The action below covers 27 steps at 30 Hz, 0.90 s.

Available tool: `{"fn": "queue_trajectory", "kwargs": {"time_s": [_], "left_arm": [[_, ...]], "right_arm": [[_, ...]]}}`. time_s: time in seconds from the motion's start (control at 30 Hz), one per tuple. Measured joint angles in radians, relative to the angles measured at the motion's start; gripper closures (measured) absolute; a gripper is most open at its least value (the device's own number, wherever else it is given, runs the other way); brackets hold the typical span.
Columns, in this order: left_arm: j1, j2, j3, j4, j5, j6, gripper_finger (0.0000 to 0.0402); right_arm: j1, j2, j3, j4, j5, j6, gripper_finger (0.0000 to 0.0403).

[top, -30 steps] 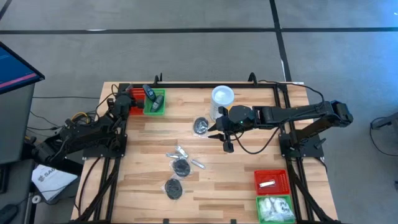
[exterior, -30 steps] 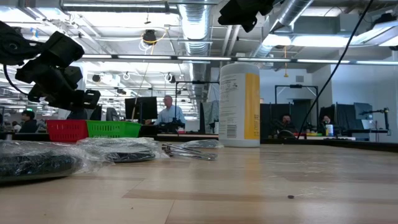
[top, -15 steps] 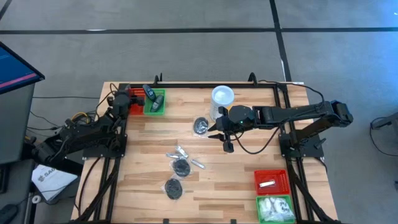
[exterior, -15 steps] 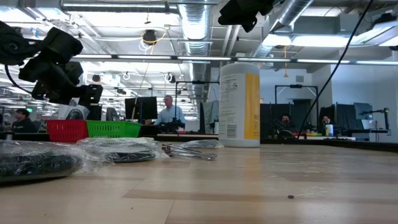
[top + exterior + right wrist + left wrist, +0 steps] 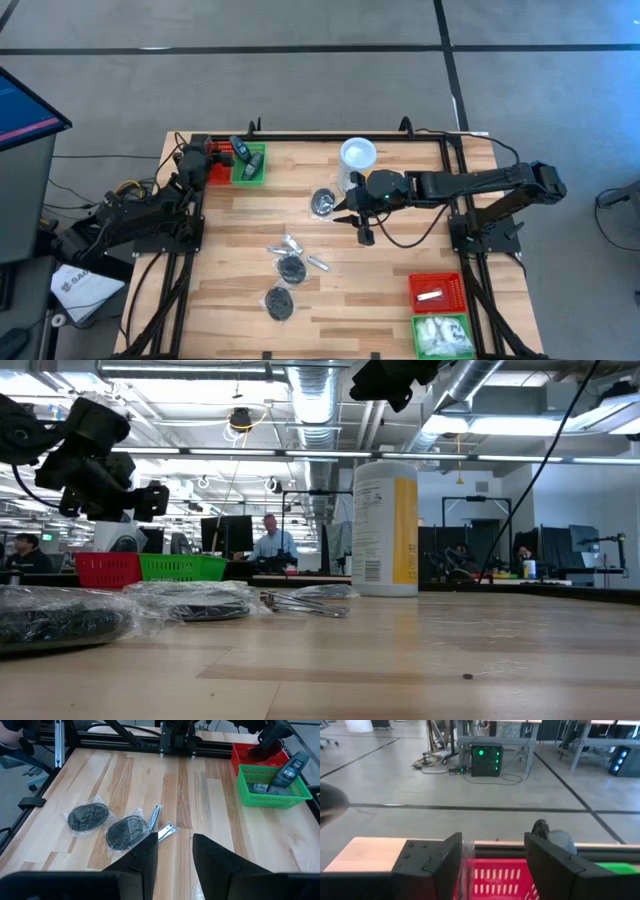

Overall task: Pick & Place Travel size toiletries
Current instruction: Put the black hairbrush into the top red bin, then put the silver nail cutter into the bottom red bin

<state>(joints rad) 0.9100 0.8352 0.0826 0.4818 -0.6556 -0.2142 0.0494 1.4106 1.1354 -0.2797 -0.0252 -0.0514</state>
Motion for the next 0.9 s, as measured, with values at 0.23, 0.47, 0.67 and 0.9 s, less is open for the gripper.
{"fn": "queue_trajectory", "kwargs": {"time_s": [0.23, 0.47, 0.67, 0.9], "left_arm": [[-0.001, -0.004, 0.000, 0.067, 0.012, 0.000, 0.0196], [-0.006, -0.012, 0.000, 0.091, 0.207, -0.003, 0.0196], [-0.044, -0.016, 0.000, 0.098, 0.209, -0.011, 0.0196], [-0.126, -0.017, 0.000, 0.109, 0.291, -0.034, 0.0204]], "right_arm": [[-0.005, 0.069, -0.004, -0.002, 0.000, 0.000, 0.0290], [-0.021, 0.132, -0.003, 0.033, 0.000, 0.000, 0.0290], [-0.021, 0.150, -0.002, 0.041, 0.000, 0.006, 0.0290], [-0.025, 0.150, -0.002, 0.040, 0.000, 0.026, 0.0290]]}}
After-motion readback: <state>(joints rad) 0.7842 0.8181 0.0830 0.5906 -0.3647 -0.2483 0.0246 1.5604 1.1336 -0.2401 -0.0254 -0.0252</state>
